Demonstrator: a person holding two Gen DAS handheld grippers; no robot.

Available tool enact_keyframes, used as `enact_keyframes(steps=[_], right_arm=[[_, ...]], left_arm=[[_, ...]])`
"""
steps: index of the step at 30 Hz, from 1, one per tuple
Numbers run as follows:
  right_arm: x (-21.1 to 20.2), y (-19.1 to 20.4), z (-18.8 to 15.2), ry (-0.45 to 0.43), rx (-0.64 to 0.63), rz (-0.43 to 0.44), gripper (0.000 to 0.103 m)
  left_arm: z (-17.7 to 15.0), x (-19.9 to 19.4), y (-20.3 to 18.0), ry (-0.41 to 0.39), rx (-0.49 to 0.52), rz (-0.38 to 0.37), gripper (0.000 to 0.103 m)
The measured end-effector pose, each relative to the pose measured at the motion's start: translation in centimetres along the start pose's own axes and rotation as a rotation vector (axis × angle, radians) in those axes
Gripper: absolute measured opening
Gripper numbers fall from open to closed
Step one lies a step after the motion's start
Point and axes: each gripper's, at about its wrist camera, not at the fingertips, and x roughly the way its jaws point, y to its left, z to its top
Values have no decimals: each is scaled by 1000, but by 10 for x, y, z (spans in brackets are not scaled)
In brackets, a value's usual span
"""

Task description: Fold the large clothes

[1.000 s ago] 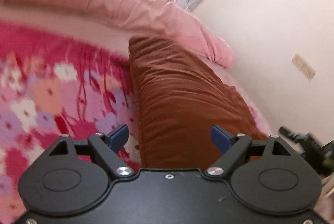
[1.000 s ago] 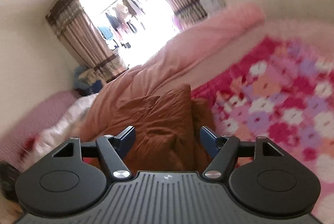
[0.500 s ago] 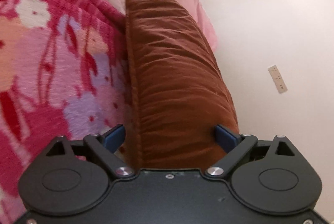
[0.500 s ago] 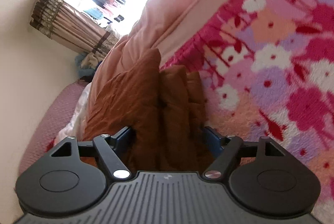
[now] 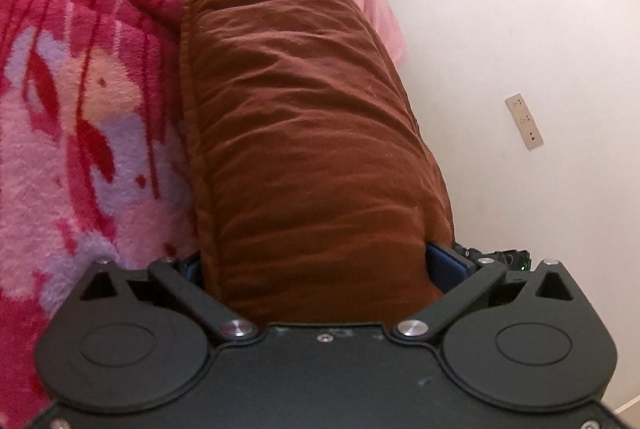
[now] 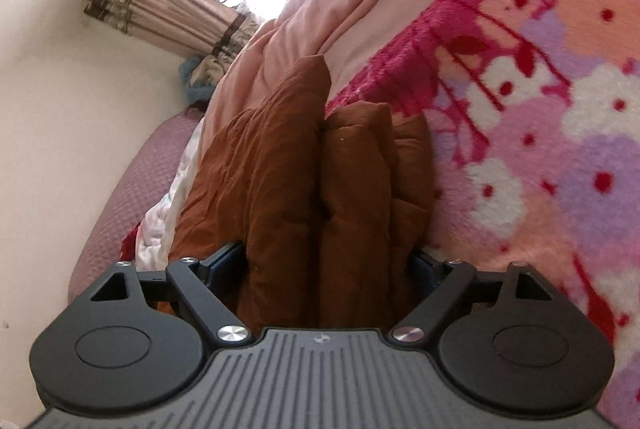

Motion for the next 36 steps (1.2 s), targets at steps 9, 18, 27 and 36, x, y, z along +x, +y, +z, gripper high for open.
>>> enact_keyframes(steps=[9, 18, 27, 36], right_arm=[[7, 8, -8, -49, 20, -28, 77], [-16, 33, -21, -98, 84, -7, 41], [-31, 119, -55, -78, 1, 111, 41], [0, 164, -107, -6, -59, 156, 42]], left_arm=[[1, 13, -19, -45, 6, 67, 99], [-13, -18, -82, -96, 128, 127, 81], [-64, -138, -125, -207, 179, 151, 82], [-106, -201, -94, -242, 150, 201, 82]])
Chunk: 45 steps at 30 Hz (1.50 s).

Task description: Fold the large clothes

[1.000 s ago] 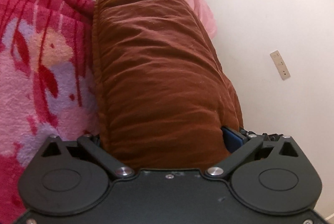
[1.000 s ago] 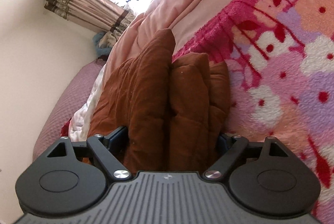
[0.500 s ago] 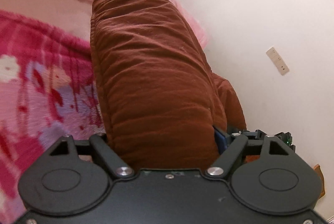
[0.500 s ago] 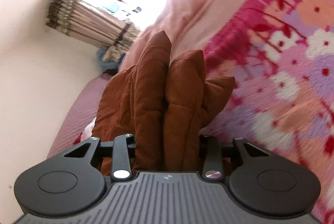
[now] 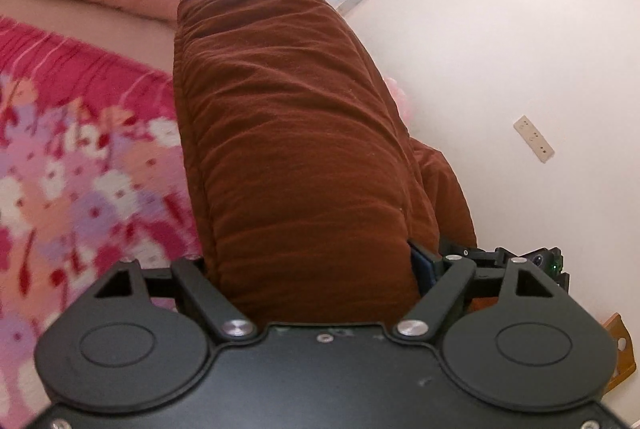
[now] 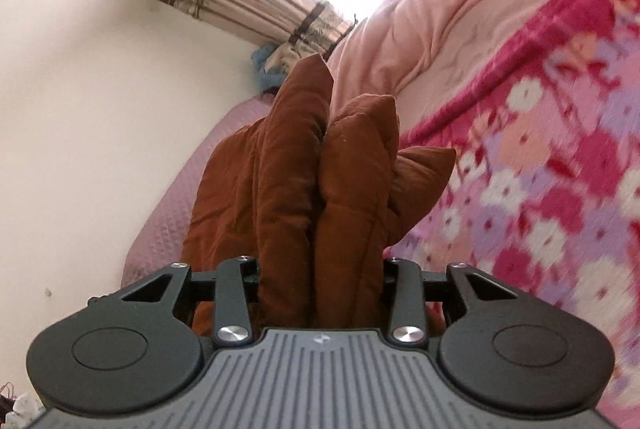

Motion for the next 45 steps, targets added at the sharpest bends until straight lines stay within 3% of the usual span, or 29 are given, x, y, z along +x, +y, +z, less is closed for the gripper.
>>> enact_keyframes(steps=[7, 10, 12, 17, 22, 26, 29, 31, 34, 37, 42, 45], right_arm=[[32, -27, -36, 30, 7, -85, 42], [40, -51, -40, 51, 30, -124, 42], [42, -66, -41, 48, 67, -79, 45], [40, -77, -46, 44, 30, -50, 55], [26, -72, -44, 27, 33, -86, 69], [-11, -45, -41, -37, -52, -183, 70], [-39, -11, -43, -117, -156, -255, 64], [-54, 21, -51, -185, -243, -295, 45], [-58, 67, -70, -258, -368, -362, 32], [-47, 99, -97, -258, -452, -364, 29], [-17, 114, -141, -244, -582, -480, 28], [4, 106, -159, -224, -625, -609, 25]], left_arm=[[-20, 33, 70, 59, -79, 0, 83], [-28, 49, 96, 67, -111, 2, 88], [-29, 52, 106, 62, -116, -45, 91], [-24, 55, 113, 82, -100, -54, 92], [-11, 30, 97, 91, -53, 37, 92], [-10, -8, 68, 38, 51, 168, 89], [-20, -34, 26, -49, 164, 237, 89], [-29, -45, -2, -101, 208, 256, 89], [-50, -49, -39, -185, 260, 326, 89], [-73, -46, -58, -248, 279, 354, 89], [-102, -16, -48, -197, 280, 414, 88], [-111, 0, -32, -165, 259, 449, 87]])
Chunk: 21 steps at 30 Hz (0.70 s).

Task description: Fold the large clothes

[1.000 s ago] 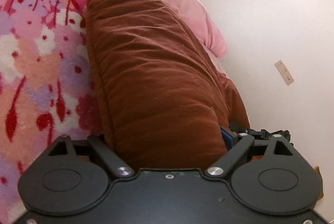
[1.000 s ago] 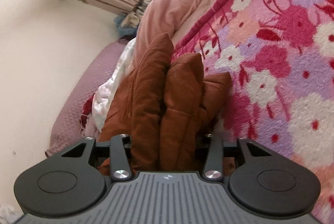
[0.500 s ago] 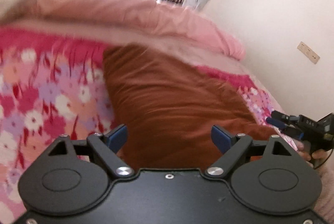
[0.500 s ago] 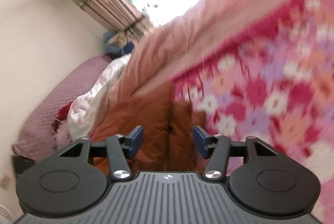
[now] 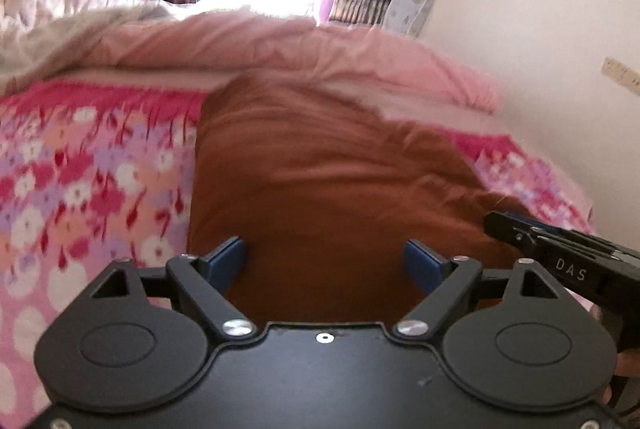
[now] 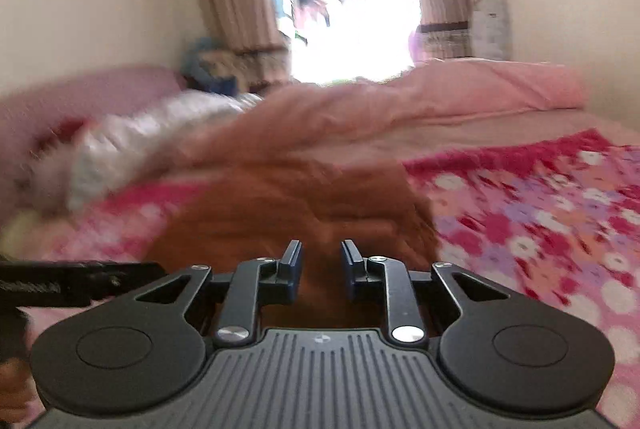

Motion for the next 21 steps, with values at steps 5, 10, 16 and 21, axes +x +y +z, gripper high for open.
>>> enact_keyframes(steps=[5, 10, 16, 21], right_arm=[[16, -1, -20, 56, -3, -51, 12], [22, -1, -30, 56, -4, -58, 10], [18, -3, -28, 64, 20, -48, 10], [6, -1, -5, 55, 22, -25, 16]], left_arm=[[-15, 22, 19, 18, -57, 26, 92], [-18, 20, 17, 6, -43, 32, 92], [-12, 7, 13, 2, -44, 33, 91], [22, -10, 7, -48, -6, 29, 89]])
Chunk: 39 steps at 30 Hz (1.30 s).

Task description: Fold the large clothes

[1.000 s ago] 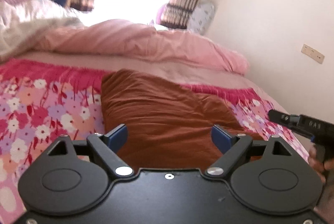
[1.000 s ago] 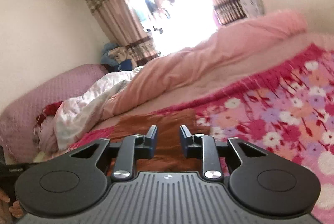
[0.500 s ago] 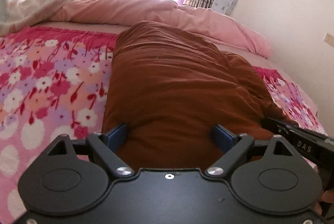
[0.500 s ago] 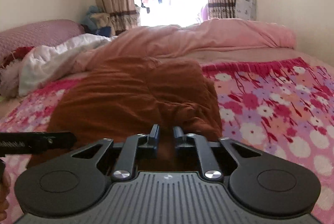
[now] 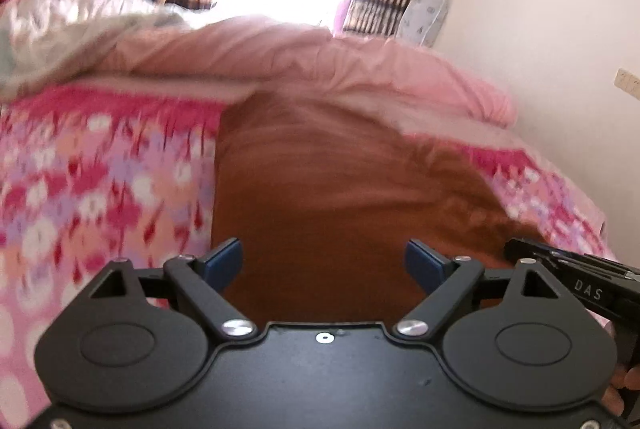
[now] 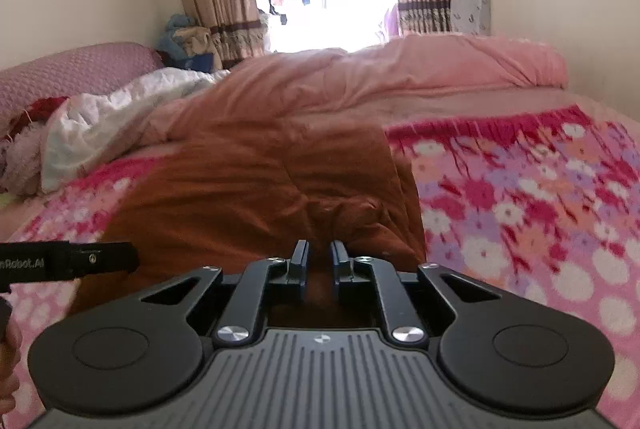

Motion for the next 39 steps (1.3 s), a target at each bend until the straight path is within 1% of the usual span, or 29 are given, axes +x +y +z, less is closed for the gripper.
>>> enact_keyframes(steps=[3, 5, 7, 9, 12, 13, 16, 17, 19, 21, 23, 26, 28, 30, 32, 35, 39], right_arm=[[0, 2, 25, -19, 10, 34, 19], [8, 6, 40, -34, -6, 29, 19], [22, 9, 54, -31, -28, 27, 19], [40, 13, 66, -18, -46, 27, 19], [75, 14, 78, 42, -50, 6, 19], [89, 13, 78, 76, -44, -12, 19], [122, 7, 74, 168, -28, -77, 19], [129, 4, 71, 186, -25, -86, 19], [138, 0, 65, 208, -14, -91, 17], [143, -3, 60, 219, -2, -85, 17], [146, -6, 56, 221, 10, -78, 17], [145, -8, 53, 211, 20, -73, 17], [138, -6, 54, 195, 14, -68, 17], [126, -7, 61, 171, 18, -54, 18], [103, -7, 66, 134, 24, -29, 19], [58, -2, 66, 69, 11, -4, 21], [12, 0, 49, 25, 16, -2, 21]], left_arm=[[27, 6, -2, -26, 22, 5, 89], [43, 17, -1, -18, 20, -5, 89], [57, 33, -1, -5, 29, -8, 89], [66, 51, 0, 6, 47, 7, 89], [70, 80, 7, 59, 35, -29, 89], [69, 90, 8, 86, 29, -36, 89], [59, 115, 11, 140, 45, -16, 89], [56, 122, 13, 162, 37, -14, 92], [51, 133, 21, 199, -12, -29, 92], [52, 140, 29, 219, -63, -47, 93], [52, 141, 32, 220, -76, -57, 93], [55, 138, 30, 211, -70, -53, 93], [60, 127, 25, 191, -52, -41, 90], [63, 107, 19, 162, -31, -27, 90], [61, 80, 11, 122, -6, -35, 90], [47, 39, -1, 81, 18, -33, 90], [12, -6, -16, 28, 60, -26, 90]])
